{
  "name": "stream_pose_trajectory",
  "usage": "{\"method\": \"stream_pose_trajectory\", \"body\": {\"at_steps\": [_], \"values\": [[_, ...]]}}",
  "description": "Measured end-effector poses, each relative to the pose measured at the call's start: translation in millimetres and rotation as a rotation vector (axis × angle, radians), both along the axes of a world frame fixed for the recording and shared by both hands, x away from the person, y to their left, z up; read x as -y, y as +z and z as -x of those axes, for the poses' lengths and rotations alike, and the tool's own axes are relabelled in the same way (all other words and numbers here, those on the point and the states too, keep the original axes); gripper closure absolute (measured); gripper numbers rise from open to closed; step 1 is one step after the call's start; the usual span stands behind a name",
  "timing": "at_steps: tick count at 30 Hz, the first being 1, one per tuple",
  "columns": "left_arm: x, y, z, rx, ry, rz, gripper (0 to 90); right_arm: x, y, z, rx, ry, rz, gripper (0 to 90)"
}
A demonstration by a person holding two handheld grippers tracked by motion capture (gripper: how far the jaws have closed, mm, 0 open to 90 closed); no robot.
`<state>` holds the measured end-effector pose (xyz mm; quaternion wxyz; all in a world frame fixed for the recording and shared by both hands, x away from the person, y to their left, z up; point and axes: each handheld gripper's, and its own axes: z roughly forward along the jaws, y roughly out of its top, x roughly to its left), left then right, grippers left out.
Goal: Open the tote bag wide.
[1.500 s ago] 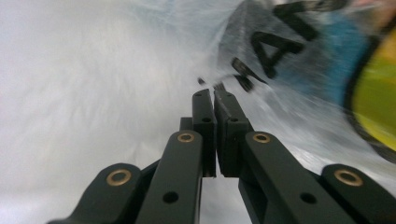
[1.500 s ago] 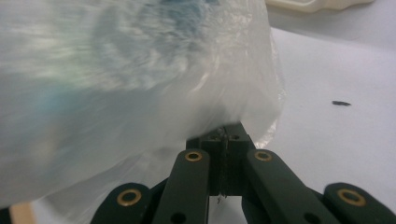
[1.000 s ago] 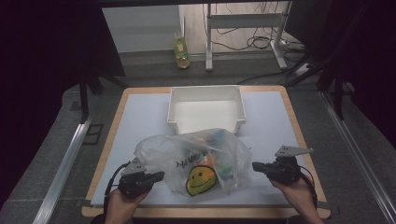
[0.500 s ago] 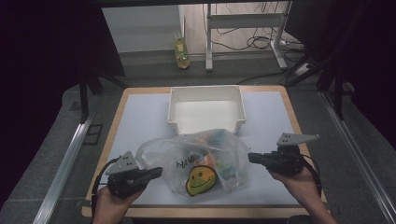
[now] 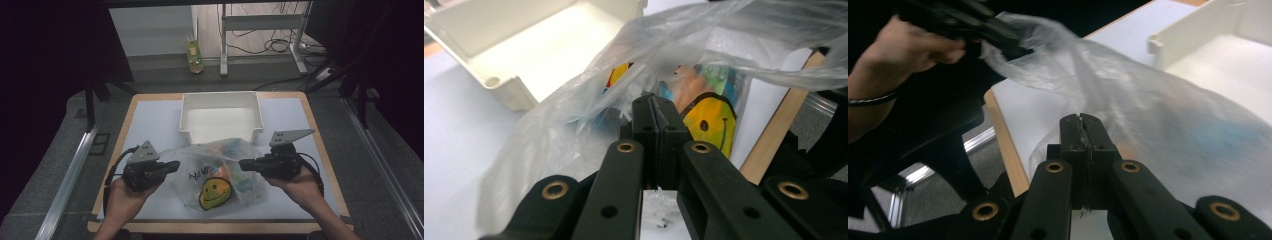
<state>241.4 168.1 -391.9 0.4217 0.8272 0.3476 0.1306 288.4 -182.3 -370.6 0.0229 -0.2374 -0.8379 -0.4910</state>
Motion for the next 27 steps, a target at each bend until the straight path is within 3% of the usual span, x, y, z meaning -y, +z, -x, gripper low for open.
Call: {"method": "stream_pose_trajectory", "body": {"at_steps": [6,7,12,18,23,27], "values": [[7.8,-19.9,-19.0,-0.027,0.020,-0.013,89.1,-17.3,-16.2,-0.9,0.015,0.014,0.073,88.8],[9.2,-26.2,-26.1,-0.033,0.034,-0.016,89.1,-18.8,-24.5,-3.4,0.032,-0.006,0.111,88.8],[12.5,-37.4,-44.0,-0.047,0.068,-0.011,89.1,-15.2,-42.9,-13.4,0.059,-0.065,0.177,88.8],[19.4,-46.5,-62.0,-0.068,0.092,-0.025,89.2,-9.1,-57.9,-27.6,0.061,-0.123,0.217,88.8],[28.2,-61.8,-83.1,-0.094,0.117,-0.063,89.2,-4.7,-71.4,-46.4,0.069,-0.193,0.257,88.8],[28.2,-71.1,-91.9,-0.104,0.142,-0.083,89.2,-0.4,-79.4,-59.8,0.057,-0.228,0.261,88.9]]}}
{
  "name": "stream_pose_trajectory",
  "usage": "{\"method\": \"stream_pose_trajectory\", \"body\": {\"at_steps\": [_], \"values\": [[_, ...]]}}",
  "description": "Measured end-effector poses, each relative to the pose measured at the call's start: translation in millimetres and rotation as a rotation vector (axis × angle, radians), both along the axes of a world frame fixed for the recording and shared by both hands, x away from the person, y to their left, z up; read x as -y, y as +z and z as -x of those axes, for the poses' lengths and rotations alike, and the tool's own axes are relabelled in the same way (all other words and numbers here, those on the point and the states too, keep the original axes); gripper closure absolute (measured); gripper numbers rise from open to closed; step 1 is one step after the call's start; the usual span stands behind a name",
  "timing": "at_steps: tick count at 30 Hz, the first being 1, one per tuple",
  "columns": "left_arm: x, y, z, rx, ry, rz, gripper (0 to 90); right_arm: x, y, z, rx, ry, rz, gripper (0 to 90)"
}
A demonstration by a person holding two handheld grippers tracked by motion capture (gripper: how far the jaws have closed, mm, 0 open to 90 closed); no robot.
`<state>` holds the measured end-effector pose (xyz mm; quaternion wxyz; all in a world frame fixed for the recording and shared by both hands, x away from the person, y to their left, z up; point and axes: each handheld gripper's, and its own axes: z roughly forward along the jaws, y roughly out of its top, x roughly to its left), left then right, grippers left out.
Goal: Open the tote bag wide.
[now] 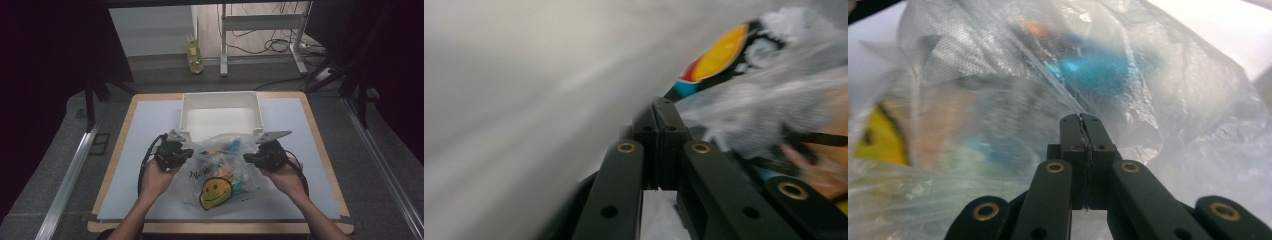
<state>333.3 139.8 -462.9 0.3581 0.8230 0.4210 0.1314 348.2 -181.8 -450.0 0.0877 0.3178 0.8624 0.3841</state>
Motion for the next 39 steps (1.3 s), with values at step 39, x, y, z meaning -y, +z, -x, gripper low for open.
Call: {"method": "stream_pose_trajectory", "body": {"at_steps": [39], "values": [[-34.7,5.3,4.0,-0.031,0.021,0.055,89.2,36.9,0.2,-26.5,-0.046,-0.081,-0.065,89.0]]}}
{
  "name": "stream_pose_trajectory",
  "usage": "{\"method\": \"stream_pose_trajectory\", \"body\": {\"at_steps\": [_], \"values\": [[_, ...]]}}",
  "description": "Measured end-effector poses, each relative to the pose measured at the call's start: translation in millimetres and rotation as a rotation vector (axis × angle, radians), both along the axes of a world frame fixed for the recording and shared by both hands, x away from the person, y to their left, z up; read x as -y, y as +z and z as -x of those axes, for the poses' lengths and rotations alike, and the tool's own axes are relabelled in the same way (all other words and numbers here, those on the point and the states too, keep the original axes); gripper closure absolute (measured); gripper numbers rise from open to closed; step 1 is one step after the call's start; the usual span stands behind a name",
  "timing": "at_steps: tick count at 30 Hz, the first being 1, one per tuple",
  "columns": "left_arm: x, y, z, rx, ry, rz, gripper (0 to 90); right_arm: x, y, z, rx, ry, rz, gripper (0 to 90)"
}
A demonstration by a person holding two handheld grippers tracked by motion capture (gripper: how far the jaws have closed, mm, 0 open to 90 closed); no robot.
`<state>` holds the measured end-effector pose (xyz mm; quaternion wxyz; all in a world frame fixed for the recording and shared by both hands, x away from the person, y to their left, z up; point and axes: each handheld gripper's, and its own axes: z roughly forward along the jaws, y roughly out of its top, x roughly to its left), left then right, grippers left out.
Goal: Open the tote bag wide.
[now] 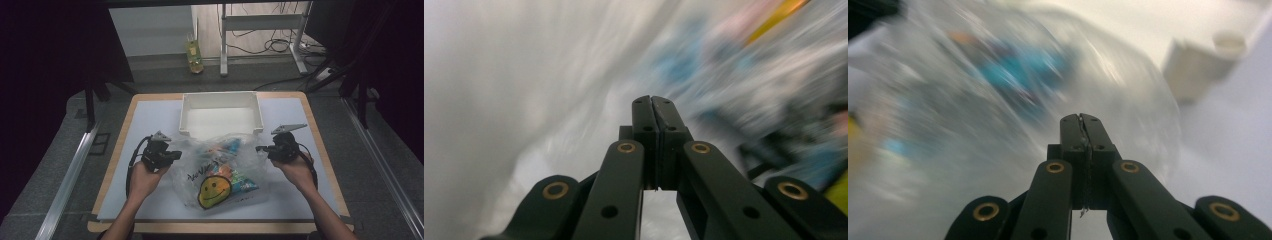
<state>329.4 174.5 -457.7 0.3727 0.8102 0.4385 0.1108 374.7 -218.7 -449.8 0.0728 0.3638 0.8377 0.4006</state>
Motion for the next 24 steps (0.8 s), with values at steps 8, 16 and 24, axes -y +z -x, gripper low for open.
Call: {"method": "stream_pose_trajectory", "body": {"at_steps": [8,16,24], "values": [[34.0,18.9,-11.8,0.015,-0.106,0.062,89.1,-35.2,28.5,9.3,0.012,0.128,-0.039,88.8],[63.5,-1.0,-20.8,-0.070,-0.190,0.077,89.1,-67.7,19.3,10.0,-0.011,0.194,-0.045,88.4],[78.6,-3.2,1.9,-0.121,-0.319,0.073,89.1,-83.9,15.7,7.8,0.012,0.206,0.008,88.3]]}}
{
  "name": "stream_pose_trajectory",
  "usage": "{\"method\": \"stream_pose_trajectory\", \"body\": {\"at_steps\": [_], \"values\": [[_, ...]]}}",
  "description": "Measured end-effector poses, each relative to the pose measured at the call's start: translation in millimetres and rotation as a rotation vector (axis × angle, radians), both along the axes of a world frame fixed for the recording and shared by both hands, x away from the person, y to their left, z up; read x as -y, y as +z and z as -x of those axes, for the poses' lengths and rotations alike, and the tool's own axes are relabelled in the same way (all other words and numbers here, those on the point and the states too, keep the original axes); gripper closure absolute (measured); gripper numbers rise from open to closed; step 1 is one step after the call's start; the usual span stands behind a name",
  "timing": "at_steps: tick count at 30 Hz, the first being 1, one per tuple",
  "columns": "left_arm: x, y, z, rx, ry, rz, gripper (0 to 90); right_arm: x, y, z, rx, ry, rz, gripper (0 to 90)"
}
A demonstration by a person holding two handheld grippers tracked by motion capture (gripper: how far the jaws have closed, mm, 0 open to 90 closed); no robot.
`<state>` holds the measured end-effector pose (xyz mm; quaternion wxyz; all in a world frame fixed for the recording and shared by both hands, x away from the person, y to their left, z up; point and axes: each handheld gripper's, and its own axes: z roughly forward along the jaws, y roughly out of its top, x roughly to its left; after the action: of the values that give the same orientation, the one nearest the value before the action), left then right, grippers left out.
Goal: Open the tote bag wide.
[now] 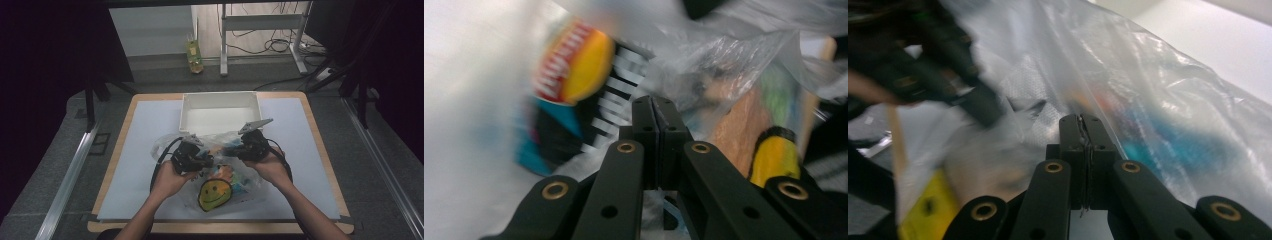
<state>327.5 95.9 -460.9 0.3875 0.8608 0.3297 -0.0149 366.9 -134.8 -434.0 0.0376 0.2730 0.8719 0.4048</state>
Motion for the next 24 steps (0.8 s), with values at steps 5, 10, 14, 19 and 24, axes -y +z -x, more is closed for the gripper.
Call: {"method": "stream_pose_trajectory", "body": {"at_steps": [5,10,14,19,24], "values": [[-7.1,11.0,-7.8,0.091,0.091,-0.026,89.1,6.4,-8.1,-10.2,0.013,-0.057,0.033,88.5],[-10.4,9.4,-31.6,0.105,0.174,-0.022,89.2,13.8,-12.1,-19.4,0.027,-0.108,0.058,88.5],[-3.9,-0.2,-44.3,0.113,0.222,-0.080,89.1,18.1,-17.8,-29.3,0.046,-0.150,0.098,88.7],[-0.3,-5.2,-51.5,0.132,0.258,-0.128,89.2,22.5,-24.3,-39.7,0.062,-0.197,0.113,88.9],[-2.0,-9.1,-58.0,0.162,0.303,-0.213,89.2,25.4,-31.0,-50.8,0.083,-0.236,0.123,89.1]]}}
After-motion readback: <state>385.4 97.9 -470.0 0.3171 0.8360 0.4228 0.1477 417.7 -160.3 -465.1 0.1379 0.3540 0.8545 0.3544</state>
